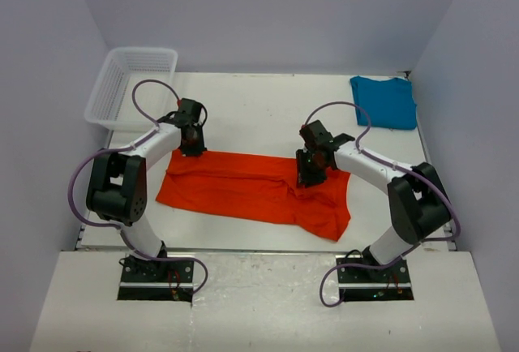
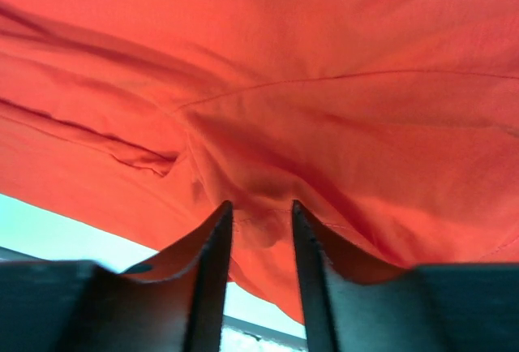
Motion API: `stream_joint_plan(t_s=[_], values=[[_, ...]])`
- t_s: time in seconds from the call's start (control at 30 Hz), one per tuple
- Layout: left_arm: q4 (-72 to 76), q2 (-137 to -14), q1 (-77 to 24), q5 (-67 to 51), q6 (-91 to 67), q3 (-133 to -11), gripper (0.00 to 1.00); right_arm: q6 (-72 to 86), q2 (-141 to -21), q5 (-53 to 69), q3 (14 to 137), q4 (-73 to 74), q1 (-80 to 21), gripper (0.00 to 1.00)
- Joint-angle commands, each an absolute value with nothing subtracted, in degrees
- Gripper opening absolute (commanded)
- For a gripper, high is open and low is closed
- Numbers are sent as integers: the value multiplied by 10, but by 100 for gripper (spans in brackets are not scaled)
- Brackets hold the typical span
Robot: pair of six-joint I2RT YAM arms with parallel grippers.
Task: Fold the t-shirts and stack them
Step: Fold the other side of the tshirt into a rectangle
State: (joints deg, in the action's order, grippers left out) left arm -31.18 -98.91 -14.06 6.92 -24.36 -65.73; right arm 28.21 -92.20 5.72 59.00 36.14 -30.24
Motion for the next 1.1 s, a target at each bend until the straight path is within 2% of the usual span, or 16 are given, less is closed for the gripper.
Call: stream_joint_plan(t_s=[0.0, 0.17, 0.3, 0.53, 1.07], values=[[-295, -983, -145, 56, -232, -659, 0, 276, -890, 76, 577, 354, -303, 39], [-292, -984, -145, 53, -232, -656, 0, 265, -883, 83, 553, 342, -303, 47], [-292, -982, -145, 56, -232, -650, 0, 263, -879, 95, 544, 336, -306, 48], [-290, -988, -145, 51, -232, -650, 0, 263, -887, 107, 546, 329, -316, 38], [-292, -984, -146, 53, -229, -647, 0, 265, -940, 118, 561, 307, -330, 26]])
